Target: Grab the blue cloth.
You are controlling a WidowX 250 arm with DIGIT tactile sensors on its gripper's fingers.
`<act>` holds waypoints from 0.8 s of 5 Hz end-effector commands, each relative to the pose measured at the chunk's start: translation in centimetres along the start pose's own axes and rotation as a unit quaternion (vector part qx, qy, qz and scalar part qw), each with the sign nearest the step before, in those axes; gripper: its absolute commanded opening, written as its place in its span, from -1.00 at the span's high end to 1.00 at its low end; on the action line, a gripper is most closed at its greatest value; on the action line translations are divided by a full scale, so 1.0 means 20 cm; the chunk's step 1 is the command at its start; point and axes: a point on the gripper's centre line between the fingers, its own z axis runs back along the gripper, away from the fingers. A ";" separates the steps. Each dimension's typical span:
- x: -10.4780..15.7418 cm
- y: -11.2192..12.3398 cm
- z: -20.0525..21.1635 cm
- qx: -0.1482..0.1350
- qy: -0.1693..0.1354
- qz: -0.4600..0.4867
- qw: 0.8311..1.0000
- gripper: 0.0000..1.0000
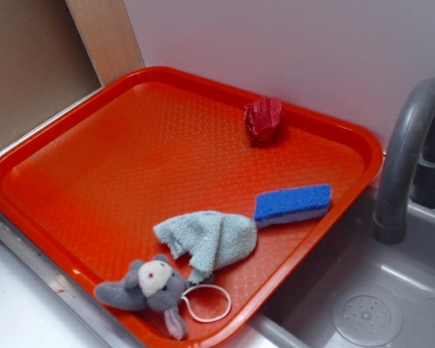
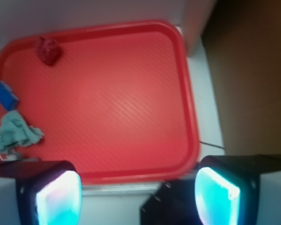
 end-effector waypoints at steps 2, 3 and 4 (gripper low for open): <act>0.07 -0.72 -0.33 -0.093 0.002 -0.118 0.989 -1.00; 0.08 -0.86 -0.52 -0.064 0.030 -0.157 0.985 -1.00; 0.09 -0.95 -0.67 -0.082 0.039 -0.159 0.983 -1.00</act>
